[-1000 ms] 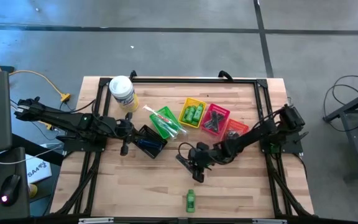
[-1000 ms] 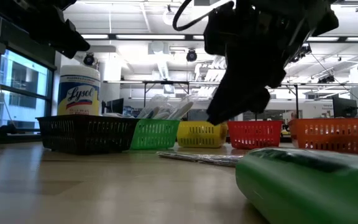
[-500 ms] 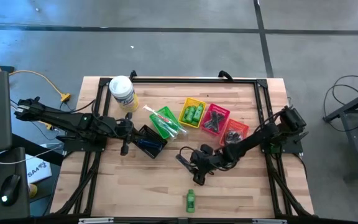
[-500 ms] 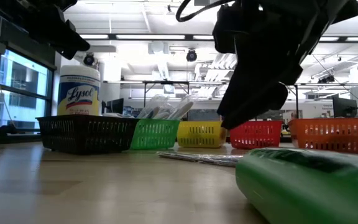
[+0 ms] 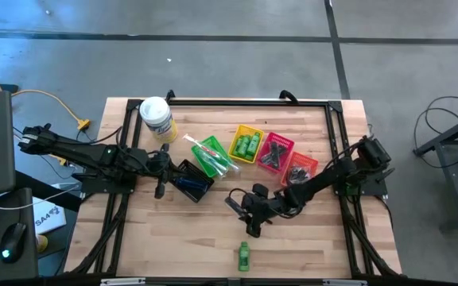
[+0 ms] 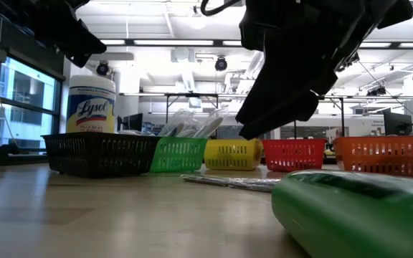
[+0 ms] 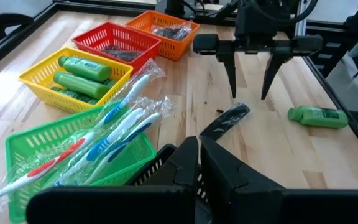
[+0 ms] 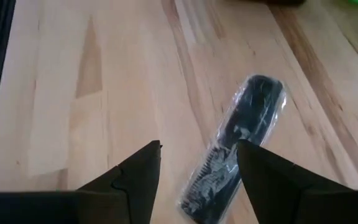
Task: Pick & Place Travel size toiletries
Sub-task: Put the black comb into the red bin
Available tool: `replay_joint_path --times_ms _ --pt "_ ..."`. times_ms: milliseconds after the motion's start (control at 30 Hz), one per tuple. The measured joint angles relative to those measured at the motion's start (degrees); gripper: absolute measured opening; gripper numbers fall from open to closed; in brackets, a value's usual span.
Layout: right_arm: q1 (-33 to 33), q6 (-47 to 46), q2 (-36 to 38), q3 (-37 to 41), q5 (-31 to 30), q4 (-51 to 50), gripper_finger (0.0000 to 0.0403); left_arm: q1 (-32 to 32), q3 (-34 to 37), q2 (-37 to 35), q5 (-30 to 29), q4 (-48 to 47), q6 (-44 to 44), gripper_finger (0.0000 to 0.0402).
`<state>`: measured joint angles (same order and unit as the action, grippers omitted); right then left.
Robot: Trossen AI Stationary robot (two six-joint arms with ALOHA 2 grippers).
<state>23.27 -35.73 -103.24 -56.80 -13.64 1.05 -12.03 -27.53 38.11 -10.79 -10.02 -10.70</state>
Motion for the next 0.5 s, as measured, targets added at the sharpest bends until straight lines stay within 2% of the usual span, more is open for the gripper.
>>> replay_joint_path --times_ms 167,500 --pt "0.4 1.4 0.0 0.0 -0.2 0.9 0.0203 0.0 0.0 0.2 0.0 0.0 -0.1 0.0017" --pt "0.0 -3.3 -3.3 -0.4 -2.8 0.3 0.0203 0.0 0.0 0.3 -0.6 0.0 -0.1 0.0017"
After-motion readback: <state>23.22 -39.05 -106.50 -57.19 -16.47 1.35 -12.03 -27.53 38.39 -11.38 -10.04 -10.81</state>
